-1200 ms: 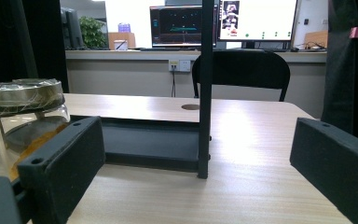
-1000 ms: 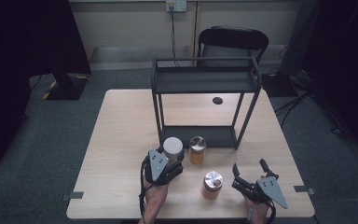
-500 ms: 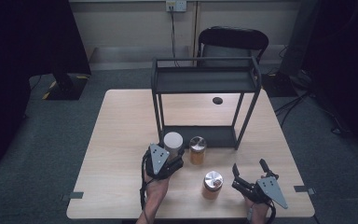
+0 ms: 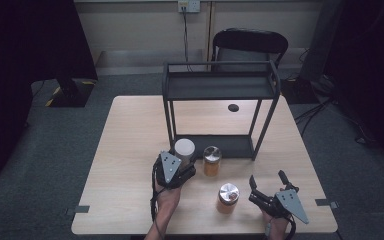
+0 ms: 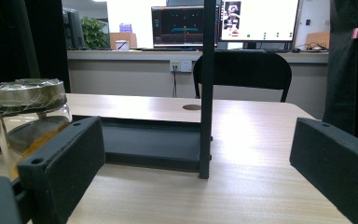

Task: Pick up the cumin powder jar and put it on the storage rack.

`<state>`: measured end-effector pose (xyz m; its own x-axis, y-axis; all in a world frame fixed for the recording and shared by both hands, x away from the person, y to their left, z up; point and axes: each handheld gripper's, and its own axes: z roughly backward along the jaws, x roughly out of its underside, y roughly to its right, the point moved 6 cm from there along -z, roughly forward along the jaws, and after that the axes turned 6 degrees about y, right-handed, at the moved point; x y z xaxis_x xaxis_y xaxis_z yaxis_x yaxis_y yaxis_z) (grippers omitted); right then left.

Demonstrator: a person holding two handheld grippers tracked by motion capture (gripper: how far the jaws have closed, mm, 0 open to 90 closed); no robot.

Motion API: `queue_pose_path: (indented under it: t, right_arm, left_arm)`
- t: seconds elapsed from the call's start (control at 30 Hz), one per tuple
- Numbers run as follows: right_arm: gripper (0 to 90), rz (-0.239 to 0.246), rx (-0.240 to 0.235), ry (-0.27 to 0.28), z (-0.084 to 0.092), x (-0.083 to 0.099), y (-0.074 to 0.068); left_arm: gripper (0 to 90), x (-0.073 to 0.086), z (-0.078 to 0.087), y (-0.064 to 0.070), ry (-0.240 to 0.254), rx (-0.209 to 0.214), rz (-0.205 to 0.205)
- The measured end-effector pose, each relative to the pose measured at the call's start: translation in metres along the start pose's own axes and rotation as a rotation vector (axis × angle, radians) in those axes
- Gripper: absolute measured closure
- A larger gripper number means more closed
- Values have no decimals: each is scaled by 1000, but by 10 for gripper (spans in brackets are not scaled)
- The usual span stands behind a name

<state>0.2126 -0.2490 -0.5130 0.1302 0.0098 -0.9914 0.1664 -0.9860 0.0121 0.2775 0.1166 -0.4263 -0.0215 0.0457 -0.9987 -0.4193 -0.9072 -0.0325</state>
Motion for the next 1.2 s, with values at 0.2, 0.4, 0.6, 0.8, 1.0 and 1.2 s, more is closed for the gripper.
queue_pose_path:
  t: [0.2, 0.4, 0.6, 0.8, 1.0, 1.2]
  right_arm:
    - [22, -1, 1, 0, 0, 0, 0]
    - [22, 0, 1, 0, 0, 0, 0]
    - [23, 0, 1, 1, 0, 0, 0]
    - [22, -1, 0, -1, 0, 0, 0]
    - [22, 0, 1, -1, 0, 0, 0]
    - [22, -1, 1, 0, 0, 0, 0]
  left_arm:
    - [344, 1, -8, -1, -15, -4, -2]
    - [344, -1, -12, -2, -23, -3, -18]
    - [343, -3, -17, -2, -29, -7, -20]
    - [344, -3, -21, -5, -30, -21, -17]
    - [344, -2, -28, -5, -34, -25, -9]
    - [344, -1, -36, -3, -40, -28, -14]
